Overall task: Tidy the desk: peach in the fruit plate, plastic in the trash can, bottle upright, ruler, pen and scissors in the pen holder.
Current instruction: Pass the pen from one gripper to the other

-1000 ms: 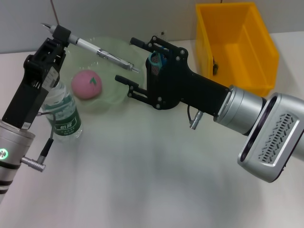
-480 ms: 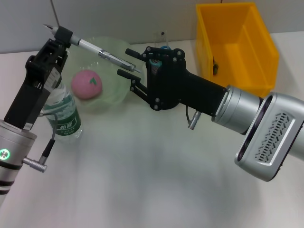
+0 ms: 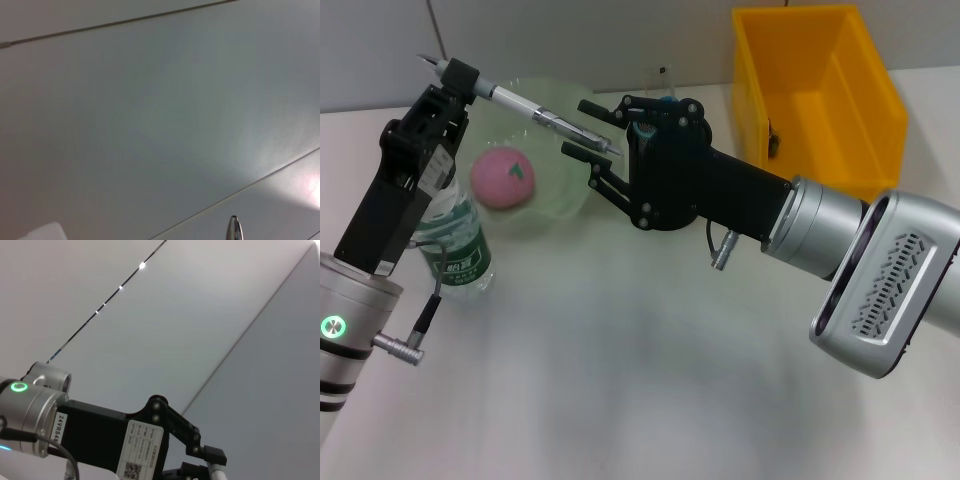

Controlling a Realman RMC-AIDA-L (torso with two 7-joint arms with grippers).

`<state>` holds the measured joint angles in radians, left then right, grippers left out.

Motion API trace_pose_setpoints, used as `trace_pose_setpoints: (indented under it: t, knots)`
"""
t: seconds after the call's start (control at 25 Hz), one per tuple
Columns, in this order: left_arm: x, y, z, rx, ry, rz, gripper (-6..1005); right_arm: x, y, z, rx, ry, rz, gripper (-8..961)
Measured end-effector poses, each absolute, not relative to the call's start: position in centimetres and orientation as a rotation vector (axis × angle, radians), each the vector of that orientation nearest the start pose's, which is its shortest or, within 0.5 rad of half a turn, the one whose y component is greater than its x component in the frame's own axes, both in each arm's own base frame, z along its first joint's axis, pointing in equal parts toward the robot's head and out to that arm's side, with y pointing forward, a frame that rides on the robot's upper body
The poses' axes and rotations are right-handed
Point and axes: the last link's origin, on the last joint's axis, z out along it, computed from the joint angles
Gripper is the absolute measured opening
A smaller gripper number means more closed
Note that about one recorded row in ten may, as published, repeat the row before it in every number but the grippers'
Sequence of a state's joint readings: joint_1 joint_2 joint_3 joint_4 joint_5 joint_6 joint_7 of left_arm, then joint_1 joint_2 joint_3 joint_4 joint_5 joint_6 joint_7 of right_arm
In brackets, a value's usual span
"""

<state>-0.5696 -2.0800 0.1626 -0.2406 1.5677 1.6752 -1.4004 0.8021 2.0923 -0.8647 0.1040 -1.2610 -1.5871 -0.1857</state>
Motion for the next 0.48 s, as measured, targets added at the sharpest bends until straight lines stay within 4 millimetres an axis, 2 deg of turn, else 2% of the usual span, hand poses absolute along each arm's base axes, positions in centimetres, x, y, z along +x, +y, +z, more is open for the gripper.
trace_pose_setpoints:
  t: [0.2,0.4,0.48]
  knots:
    - [-22.72,30.44,-3.66,-1.636,-1.436,-2.018,143,17.44,33.26,-7.03,-2.109,-0.636,0.948,322]
    - [-22.68,30.45,-3.68,-1.638,-1.437,-2.018,143,17.46,33.26,-7.05,-2.109,-0.635,0.947,208]
    - [-22.67,30.45,-3.69,-1.638,-1.437,-2.019,142,17.47,33.25,-7.06,-2.110,-0.634,0.947,209]
